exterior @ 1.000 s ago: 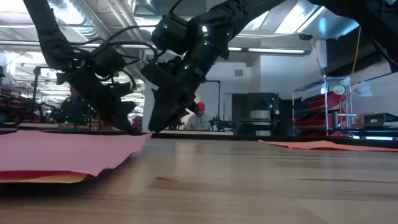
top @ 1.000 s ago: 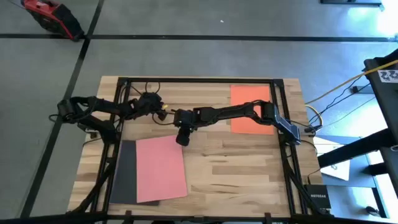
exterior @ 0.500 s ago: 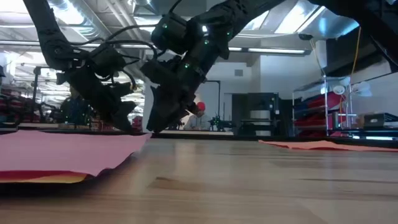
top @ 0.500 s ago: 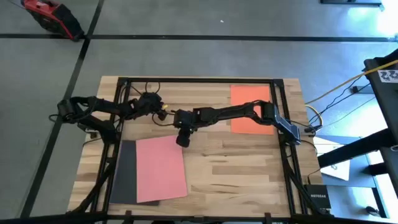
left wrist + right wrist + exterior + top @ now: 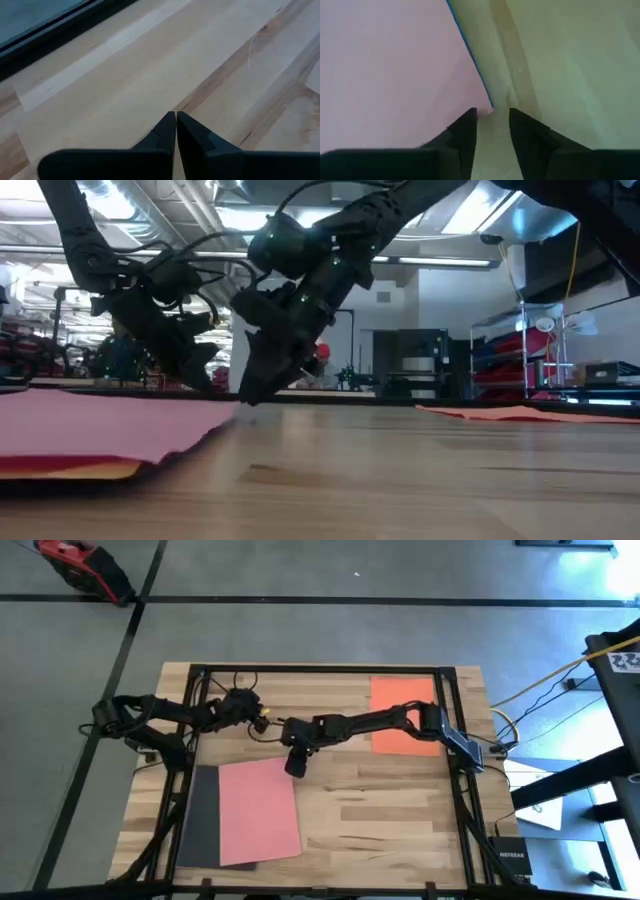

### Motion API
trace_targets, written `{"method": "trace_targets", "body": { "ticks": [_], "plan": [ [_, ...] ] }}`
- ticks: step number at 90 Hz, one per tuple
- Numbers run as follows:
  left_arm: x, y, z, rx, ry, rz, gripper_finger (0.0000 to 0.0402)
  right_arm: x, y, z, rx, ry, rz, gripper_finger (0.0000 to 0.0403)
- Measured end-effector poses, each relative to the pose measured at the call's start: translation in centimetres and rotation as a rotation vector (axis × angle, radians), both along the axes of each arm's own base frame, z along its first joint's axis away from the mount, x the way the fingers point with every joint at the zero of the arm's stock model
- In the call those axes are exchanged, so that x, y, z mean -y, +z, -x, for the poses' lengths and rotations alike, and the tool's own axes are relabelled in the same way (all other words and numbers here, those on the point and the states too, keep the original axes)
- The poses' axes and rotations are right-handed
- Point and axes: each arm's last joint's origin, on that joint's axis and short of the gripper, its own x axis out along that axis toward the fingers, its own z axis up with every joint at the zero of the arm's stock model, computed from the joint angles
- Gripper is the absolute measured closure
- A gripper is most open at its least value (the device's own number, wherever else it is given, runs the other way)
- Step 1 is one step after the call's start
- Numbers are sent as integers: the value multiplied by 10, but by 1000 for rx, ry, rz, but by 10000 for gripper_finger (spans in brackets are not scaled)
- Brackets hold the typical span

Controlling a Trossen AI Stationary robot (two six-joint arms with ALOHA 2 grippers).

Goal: Organize paper
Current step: Move the pink paper from bottom left to the top middle table

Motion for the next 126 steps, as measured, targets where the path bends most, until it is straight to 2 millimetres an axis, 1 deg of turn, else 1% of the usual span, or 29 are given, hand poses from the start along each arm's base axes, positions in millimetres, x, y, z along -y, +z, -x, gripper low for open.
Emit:
{"method": "trace_targets", "body": {
  "ticks": [17,21,44,50,56,80,91,100,115,121,126],
  "plan": [
    [0,0,0,0,-1,0,402,0,0,0,0,3,2,385],
    [0,0,0,0,0,0,402,0,0,0,-3,3,2,395],
    [0,0,0,0,0,-1,402,0,1,0,-11,-14,-10,391],
    [0,0,0,0,-1,0,402,0,2,0,-14,-16,-11,381],
    [0,0,0,0,0,-1,402,0,2,1,-21,-16,-12,361],
    [0,0,0,0,0,0,402,0,2,1,-20,-16,-12,240],
    [0,0,0,0,0,0,402,0,2,0,-9,-16,-12,204],
    [0,0,0,0,0,0,402,3,3,-1,9,-20,-12,192],
    [0,0,0,0,0,0,402,6,5,-4,43,-23,-16,190],
    [0,0,0,0,0,0,402,6,6,-4,51,-8,-39,194],
    [0,0,0,0,0,0,402,5,6,-4,51,0,-52,206]
  ]
}}
